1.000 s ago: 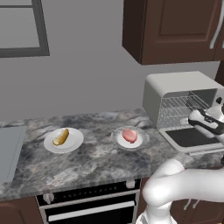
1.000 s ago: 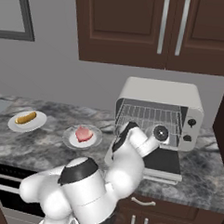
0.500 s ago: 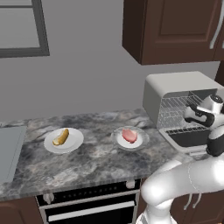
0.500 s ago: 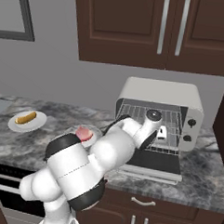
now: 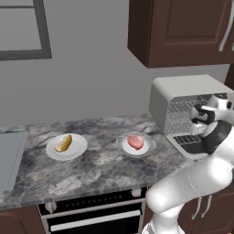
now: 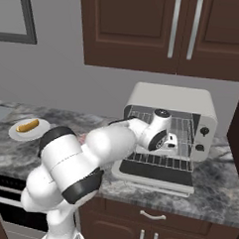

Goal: Open the toaster oven door. Place the hotdog bun on the top rack in the toaster oven and place the steak on the bottom rack.

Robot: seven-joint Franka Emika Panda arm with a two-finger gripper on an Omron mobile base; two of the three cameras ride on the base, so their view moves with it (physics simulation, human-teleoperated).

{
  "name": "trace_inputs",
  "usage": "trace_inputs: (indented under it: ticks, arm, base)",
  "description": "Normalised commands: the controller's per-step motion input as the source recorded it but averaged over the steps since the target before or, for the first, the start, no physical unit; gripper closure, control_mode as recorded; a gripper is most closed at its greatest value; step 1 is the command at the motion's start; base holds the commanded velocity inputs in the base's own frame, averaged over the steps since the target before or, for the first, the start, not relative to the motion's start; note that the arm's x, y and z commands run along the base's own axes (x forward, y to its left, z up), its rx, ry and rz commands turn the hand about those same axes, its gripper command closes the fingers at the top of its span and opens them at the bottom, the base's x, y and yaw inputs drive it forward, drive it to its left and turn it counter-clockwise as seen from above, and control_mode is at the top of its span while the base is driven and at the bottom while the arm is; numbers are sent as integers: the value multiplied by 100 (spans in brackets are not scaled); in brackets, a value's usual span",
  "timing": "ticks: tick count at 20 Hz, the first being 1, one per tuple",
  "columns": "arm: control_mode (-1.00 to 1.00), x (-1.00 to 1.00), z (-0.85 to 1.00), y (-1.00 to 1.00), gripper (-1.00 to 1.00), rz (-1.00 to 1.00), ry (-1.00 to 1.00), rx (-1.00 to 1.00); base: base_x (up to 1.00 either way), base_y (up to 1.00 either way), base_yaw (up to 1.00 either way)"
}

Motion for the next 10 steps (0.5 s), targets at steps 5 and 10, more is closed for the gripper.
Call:
trace_inputs:
  ticks: [5,10]
  arm:
    - [-100,-67,-66,-8,-100,0,20,-3]
    - [-100,-65,-64,-6,-100,0,12,-3]
  base:
    - [0,0,0]
    - [0,0,0]
